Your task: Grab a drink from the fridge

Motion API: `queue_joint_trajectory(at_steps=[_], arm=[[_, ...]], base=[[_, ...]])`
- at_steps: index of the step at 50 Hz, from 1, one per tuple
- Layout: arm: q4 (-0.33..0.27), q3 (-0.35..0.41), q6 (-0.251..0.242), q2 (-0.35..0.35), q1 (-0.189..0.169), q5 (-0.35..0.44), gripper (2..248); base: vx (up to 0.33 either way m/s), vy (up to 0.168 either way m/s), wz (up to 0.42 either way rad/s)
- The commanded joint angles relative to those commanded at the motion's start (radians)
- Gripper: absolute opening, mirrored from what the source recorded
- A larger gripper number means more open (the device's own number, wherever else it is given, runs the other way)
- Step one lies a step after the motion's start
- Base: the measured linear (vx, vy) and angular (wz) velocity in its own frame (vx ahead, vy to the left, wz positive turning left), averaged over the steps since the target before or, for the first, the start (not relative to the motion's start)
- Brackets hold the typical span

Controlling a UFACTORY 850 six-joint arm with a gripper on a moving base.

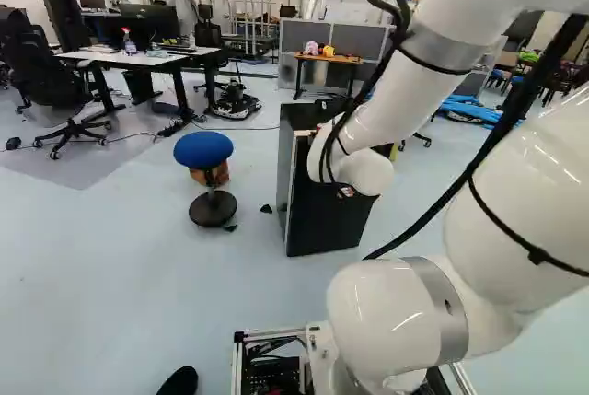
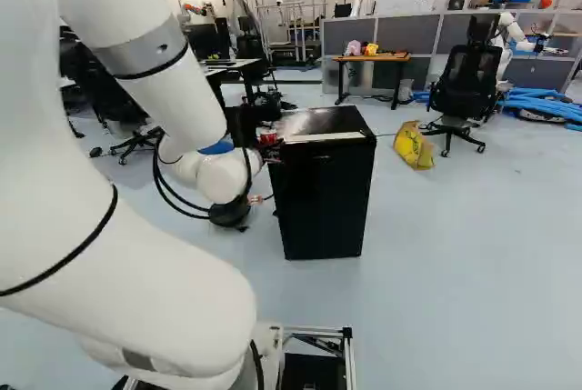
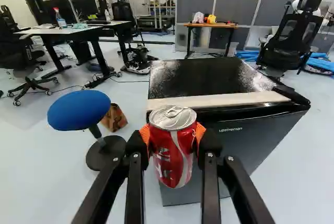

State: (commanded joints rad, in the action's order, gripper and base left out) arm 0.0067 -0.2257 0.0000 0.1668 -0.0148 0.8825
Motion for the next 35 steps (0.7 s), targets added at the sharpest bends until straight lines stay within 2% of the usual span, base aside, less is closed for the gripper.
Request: queue_joint_trajectory(at_steps=[19, 35], arm=[[-0.004, 0.086, 0.000, 0.070, 0.009, -0.006, 101], [-0.006, 0.127, 0.000, 0.103, 0.014, -0.009, 101]], base=[[0.000, 0.000, 0.000], [0.000, 0.000, 0.000]])
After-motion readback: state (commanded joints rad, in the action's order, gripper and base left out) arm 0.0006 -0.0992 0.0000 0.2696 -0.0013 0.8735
